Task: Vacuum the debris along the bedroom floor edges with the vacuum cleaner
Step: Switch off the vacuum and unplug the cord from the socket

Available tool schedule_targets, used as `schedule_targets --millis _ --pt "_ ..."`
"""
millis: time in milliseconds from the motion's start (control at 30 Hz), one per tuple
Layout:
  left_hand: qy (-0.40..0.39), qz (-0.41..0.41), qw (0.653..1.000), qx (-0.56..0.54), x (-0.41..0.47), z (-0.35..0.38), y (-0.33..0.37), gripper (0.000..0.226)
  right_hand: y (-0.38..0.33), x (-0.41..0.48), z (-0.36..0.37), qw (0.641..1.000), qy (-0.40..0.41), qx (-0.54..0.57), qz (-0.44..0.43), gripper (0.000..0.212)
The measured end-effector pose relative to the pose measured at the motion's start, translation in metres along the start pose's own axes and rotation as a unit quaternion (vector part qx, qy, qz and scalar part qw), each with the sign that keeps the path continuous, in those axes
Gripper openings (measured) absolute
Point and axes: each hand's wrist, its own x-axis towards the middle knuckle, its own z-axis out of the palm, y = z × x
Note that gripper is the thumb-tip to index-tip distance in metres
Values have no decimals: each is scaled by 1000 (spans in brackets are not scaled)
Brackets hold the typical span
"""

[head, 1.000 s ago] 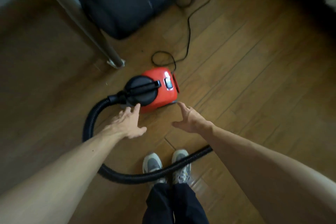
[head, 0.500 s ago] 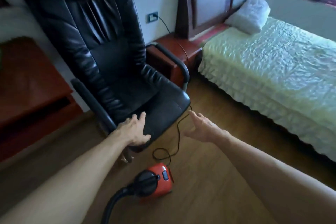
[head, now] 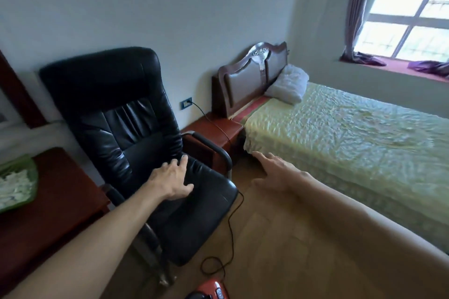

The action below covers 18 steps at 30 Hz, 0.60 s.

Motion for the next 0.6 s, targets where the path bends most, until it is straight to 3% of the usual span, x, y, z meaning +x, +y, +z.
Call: schedule_targets --millis 333,600 --pt "47 41 998 -12 -4 -59 32 95 26 -22 -74 999 40 -7 21 93" --pt "55 68 996 5 12 -83 71 95 45 -28 -87 998 63 1 7 94"
